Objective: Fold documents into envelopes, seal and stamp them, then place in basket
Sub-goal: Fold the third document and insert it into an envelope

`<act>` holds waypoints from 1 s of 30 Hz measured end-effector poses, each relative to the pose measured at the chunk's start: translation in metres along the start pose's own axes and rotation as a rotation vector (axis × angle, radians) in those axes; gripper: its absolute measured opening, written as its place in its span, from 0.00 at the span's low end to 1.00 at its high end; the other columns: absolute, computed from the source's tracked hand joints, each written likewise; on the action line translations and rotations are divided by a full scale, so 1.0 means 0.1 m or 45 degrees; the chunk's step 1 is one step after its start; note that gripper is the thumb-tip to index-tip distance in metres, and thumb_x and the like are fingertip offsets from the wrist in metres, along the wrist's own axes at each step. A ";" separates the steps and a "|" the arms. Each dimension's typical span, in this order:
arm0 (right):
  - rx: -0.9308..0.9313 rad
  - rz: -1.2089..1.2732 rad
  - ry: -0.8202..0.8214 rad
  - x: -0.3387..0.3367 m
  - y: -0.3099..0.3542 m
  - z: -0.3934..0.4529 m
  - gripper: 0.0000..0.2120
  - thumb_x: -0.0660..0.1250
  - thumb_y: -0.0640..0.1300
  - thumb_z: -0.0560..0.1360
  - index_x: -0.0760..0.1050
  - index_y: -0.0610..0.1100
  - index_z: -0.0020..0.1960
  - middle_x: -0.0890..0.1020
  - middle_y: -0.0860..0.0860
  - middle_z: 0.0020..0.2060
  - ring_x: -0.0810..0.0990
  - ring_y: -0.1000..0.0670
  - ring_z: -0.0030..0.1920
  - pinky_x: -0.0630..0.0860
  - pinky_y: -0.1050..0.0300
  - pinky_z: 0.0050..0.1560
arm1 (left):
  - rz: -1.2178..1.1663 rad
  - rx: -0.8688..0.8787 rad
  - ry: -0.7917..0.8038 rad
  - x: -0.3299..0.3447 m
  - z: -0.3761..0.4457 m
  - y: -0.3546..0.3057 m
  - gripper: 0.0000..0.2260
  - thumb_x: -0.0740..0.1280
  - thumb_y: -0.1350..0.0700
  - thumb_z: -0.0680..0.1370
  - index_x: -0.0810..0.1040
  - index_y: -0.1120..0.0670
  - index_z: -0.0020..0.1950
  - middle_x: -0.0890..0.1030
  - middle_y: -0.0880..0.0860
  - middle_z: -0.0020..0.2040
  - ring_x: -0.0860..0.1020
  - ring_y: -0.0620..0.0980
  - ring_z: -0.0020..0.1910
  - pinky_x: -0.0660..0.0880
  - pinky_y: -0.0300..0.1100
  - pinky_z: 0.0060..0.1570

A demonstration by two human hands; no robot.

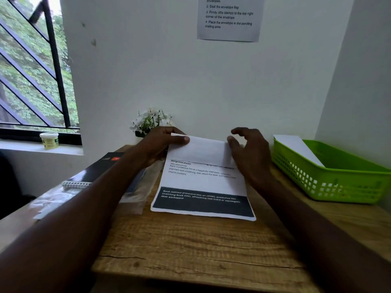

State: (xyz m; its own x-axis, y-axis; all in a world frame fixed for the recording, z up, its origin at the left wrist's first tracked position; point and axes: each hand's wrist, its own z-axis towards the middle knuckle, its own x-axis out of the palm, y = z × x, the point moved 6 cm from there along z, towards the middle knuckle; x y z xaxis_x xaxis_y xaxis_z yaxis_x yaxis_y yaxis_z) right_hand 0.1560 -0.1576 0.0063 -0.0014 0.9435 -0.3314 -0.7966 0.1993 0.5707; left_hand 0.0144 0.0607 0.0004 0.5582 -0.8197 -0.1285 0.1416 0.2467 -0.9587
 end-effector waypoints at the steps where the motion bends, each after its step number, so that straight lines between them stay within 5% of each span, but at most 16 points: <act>1: -0.132 -0.112 -0.005 0.00 0.11 -0.02 0.11 0.69 0.53 0.77 0.83 0.53 0.58 0.83 0.52 0.56 0.81 0.49 0.56 0.75 0.46 0.60 | 0.039 0.035 0.025 0.02 -0.02 -0.04 0.04 0.78 0.59 0.73 0.84 0.53 0.44 0.84 0.58 0.44 0.82 0.55 0.42 0.76 0.46 0.45; 5: -0.413 -0.160 0.119 0.10 0.35 -0.09 0.15 0.65 0.62 0.78 0.83 0.56 0.56 0.84 0.58 0.55 0.82 0.54 0.58 0.73 0.39 0.62 | 0.185 0.192 0.159 0.21 -0.12 -0.21 0.05 0.77 0.59 0.74 0.83 0.55 0.45 0.84 0.56 0.42 0.82 0.51 0.40 0.77 0.39 0.37; 9: -0.491 0.047 0.222 0.13 0.48 -0.17 0.14 0.71 0.61 0.76 0.87 0.52 0.48 0.88 0.58 0.44 0.85 0.57 0.47 0.77 0.43 0.54 | 0.271 0.287 0.228 0.34 -0.16 -0.28 0.06 0.78 0.60 0.74 0.84 0.58 0.48 0.85 0.66 0.50 0.84 0.56 0.46 0.79 0.48 0.47; 15: -0.367 0.077 0.263 0.11 0.46 -0.15 0.04 0.75 0.49 0.74 0.88 0.51 0.46 0.88 0.57 0.40 0.84 0.56 0.44 0.78 0.48 0.52 | 0.245 0.256 0.239 0.29 -0.16 -0.27 0.02 0.76 0.58 0.75 0.86 0.55 0.46 0.86 0.59 0.52 0.84 0.55 0.51 0.80 0.53 0.56; 23: -0.082 -0.169 0.109 -0.07 0.19 -0.01 0.08 0.71 0.54 0.75 0.87 0.54 0.48 0.88 0.57 0.44 0.85 0.50 0.49 0.77 0.44 0.57 | 0.068 0.259 0.014 -0.05 -0.12 -0.25 0.04 0.72 0.64 0.77 0.81 0.58 0.43 0.81 0.48 0.35 0.79 0.42 0.34 0.73 0.34 0.32; 26: 0.114 -0.056 0.047 -0.10 0.00 0.04 0.07 0.72 0.52 0.74 0.88 0.52 0.48 0.88 0.55 0.43 0.85 0.48 0.46 0.80 0.49 0.51 | 0.002 0.233 -0.032 -0.16 -0.09 -0.20 0.05 0.76 0.60 0.72 0.83 0.52 0.38 0.80 0.51 0.37 0.75 0.49 0.38 0.66 0.41 0.36; 30: 0.417 0.182 -0.110 -0.14 -0.24 0.06 0.06 0.71 0.47 0.77 0.87 0.47 0.45 0.88 0.50 0.41 0.86 0.47 0.45 0.81 0.54 0.49 | -0.136 0.180 -0.027 -0.17 -0.08 -0.18 0.06 0.75 0.60 0.70 0.83 0.51 0.34 0.82 0.50 0.39 0.79 0.48 0.39 0.73 0.41 0.41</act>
State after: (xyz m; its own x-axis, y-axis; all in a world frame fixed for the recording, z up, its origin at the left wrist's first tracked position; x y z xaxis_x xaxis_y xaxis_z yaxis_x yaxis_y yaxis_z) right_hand 0.1787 -0.1738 0.0019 -0.0365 0.9840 -0.1746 -0.5563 0.1251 0.8215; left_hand -0.0040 0.0658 0.0174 0.5510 -0.8342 -0.0210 0.3138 0.2304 -0.9211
